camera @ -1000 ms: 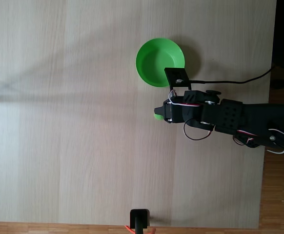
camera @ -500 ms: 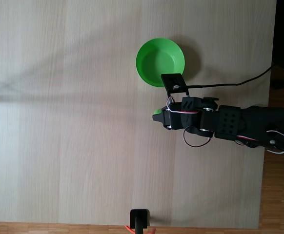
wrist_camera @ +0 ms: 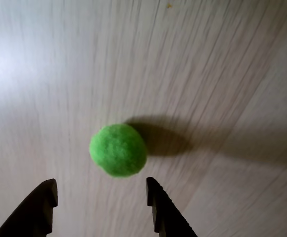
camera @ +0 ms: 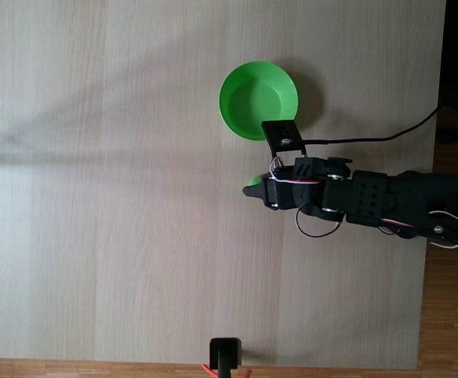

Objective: Grasp a green pompom and put it in the green bowl.

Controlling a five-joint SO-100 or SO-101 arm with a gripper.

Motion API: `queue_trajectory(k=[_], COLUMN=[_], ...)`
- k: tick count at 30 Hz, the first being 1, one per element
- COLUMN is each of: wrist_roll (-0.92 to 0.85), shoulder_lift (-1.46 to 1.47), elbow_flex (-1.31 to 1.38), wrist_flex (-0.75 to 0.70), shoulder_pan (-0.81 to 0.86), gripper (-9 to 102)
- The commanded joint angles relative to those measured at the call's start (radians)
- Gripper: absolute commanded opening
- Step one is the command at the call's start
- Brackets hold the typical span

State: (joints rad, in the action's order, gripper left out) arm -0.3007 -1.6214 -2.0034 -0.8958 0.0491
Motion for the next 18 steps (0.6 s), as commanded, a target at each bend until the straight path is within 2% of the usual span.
queue_trajectory(k=[1, 18], wrist_roll=[0.0, -0.008], shoulder_lift=[-0.002, 0.083], elbow_flex=[0.005, 0.011], wrist_flex=[0.005, 0.072], shoulder_pan=[-0.005, 0.041], gripper=[21, 21])
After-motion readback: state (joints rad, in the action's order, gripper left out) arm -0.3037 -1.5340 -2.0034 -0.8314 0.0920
